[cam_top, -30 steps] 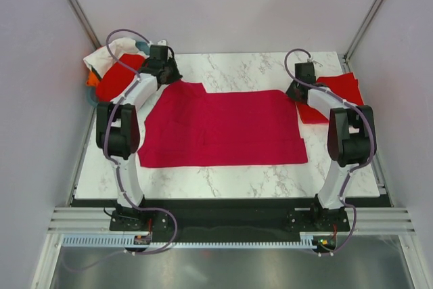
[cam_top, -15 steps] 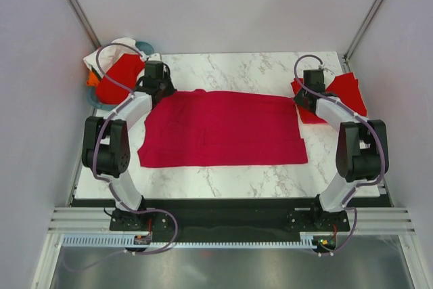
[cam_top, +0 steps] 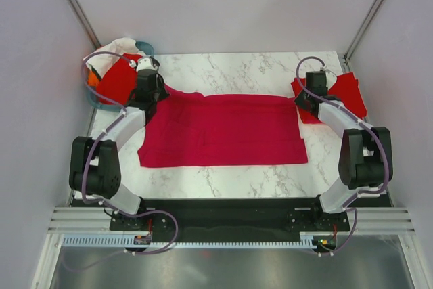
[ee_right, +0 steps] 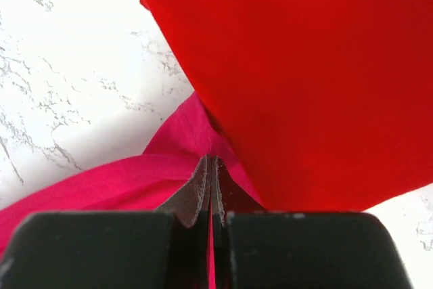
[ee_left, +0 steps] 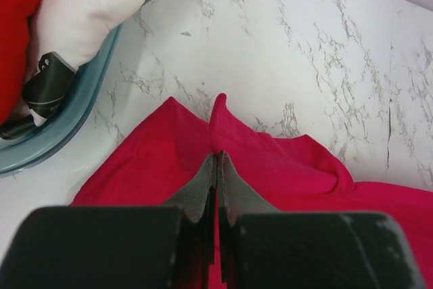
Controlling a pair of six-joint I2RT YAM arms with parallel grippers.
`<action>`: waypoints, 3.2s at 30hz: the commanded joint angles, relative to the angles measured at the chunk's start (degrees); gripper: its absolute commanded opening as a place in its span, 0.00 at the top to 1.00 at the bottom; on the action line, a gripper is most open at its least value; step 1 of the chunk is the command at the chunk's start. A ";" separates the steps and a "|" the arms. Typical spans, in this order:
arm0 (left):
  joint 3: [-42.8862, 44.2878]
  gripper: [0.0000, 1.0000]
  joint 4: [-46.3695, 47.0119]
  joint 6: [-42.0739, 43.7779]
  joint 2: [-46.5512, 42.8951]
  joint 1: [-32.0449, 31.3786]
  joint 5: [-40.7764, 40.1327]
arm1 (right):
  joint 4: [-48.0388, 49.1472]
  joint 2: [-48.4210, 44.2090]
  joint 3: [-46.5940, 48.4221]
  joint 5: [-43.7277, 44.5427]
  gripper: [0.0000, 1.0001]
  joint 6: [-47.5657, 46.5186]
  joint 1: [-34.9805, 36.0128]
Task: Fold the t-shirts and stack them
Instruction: Fold the tshirt
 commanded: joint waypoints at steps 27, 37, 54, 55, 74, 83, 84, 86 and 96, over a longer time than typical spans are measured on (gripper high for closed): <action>-16.74 0.98 7.24 1.39 -16.27 -3.40 -10.15 | 3.27 -9.31 -12.24 2.36 1.00 5.45 -0.21; -24.47 0.98 5.30 -1.51 -22.68 -5.77 -12.88 | 5.21 -10.63 -16.21 3.68 1.00 7.21 -0.21; -31.50 0.98 -0.32 -5.56 -31.82 -8.15 -13.94 | 7.75 -15.28 -23.67 5.61 0.99 9.49 -0.21; -31.94 0.98 -0.41 -6.25 -32.36 -8.15 -13.68 | 7.93 -15.55 -24.11 5.61 0.98 9.58 -0.13; -31.87 0.47 -5.33 -10.48 -37.30 -8.15 -8.68 | 8.72 -24.53 -25.18 4.40 0.52 3.00 2.69; -23.16 0.47 -6.39 -12.15 -24.90 -7.19 -6.64 | 9.86 -17.23 -21.49 0.35 0.68 3.35 9.18; -22.90 0.45 -5.95 -12.06 -24.46 -6.57 -6.38 | 9.95 -15.66 -20.79 -0.70 0.68 3.34 11.54; -21.15 0.40 -5.86 -11.89 -22.00 -6.13 -5.50 | 13.89 -13.72 -18.86 -7.98 0.66 2.55 13.66; -7.79 0.43 -12.89 -14.00 -6.27 -2.35 -3.39 | 24.27 6.05 -2.51 -30.06 0.56 4.66 28.17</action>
